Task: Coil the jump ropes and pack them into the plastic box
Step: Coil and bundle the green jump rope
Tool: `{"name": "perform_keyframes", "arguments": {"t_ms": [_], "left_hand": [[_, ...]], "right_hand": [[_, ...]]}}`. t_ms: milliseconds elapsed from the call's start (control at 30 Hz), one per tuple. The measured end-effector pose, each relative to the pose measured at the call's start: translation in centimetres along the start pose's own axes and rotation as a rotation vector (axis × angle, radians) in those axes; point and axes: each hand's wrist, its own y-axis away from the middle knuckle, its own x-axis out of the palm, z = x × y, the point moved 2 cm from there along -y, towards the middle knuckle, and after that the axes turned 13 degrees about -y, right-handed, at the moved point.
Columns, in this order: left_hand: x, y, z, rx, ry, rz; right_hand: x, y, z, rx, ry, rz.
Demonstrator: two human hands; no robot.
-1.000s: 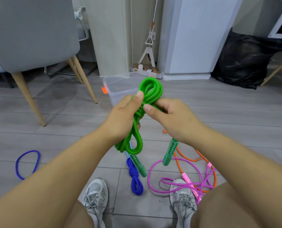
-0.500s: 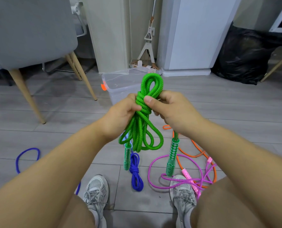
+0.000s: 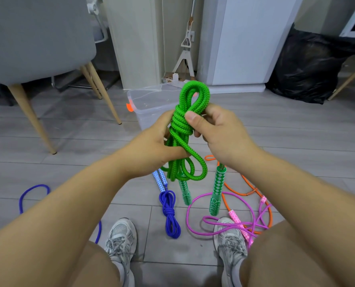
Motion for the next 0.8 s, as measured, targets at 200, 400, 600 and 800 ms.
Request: {"name": "perform_keyframes", "arguments": {"t_ms": [200, 400, 600, 800], "left_hand": [[-0.07, 0.16, -0.05, -0.009, -0.146, -0.109], [0.04, 0.33, -0.24, -0.056, -0.302, -0.165], [0.14, 0.24, -0.44, -0.062, -0.387, -0.256], [-0.12, 0.31, -0.11, -0.065, -0.363, -0.233]], "right_hand": [[0.14, -0.03, 0.05, -0.012, 0.003, -0.006], [0.11, 0.0, -0.09, -0.016, 0.017, -0.002], [0.12, -0.26, -0.31, -0.027, -0.065, 0.031], [-0.41, -0.19, -0.55, -0.005, -0.066, 0.183]]}}
